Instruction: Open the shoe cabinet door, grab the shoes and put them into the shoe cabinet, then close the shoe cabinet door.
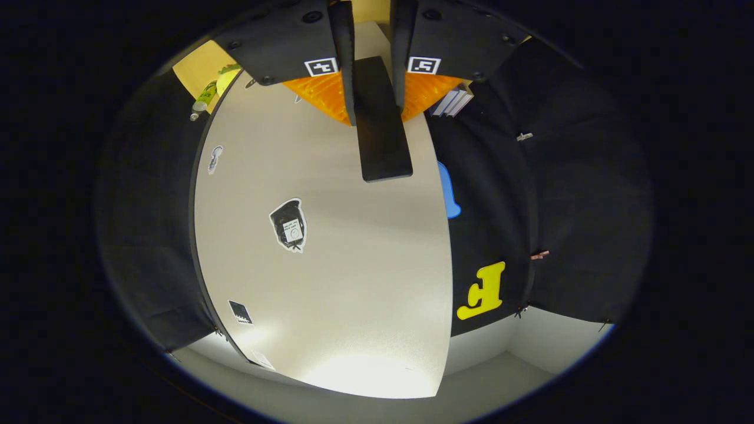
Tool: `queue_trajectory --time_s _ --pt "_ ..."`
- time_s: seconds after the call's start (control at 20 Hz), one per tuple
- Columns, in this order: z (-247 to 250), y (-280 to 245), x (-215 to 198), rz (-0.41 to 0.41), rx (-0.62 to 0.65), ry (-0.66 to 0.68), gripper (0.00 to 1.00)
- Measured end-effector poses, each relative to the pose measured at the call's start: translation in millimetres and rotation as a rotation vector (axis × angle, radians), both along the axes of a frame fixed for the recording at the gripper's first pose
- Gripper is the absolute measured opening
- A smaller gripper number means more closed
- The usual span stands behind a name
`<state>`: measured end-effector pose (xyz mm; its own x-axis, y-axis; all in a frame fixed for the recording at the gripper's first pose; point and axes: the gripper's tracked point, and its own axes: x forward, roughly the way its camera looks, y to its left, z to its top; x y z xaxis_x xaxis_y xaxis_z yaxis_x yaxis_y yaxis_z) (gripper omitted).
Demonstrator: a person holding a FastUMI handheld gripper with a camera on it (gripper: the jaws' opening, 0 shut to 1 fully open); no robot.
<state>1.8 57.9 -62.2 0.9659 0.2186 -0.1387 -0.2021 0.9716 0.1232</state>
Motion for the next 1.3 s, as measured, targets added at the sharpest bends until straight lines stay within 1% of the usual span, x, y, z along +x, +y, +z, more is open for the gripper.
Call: queue_trajectory --time_s 0.4,0.9,1.15,1.3 --pt "6 -47 -54 0.072 0.003 0.041 0.28" --pt "14 -115 -94 0.109 0.023 0.052 0.27" --pt "17 -146 -103 0.101 0.026 0.05 0.27" --pt "19 -161 -108 0.055 0.033 0.051 0.27"
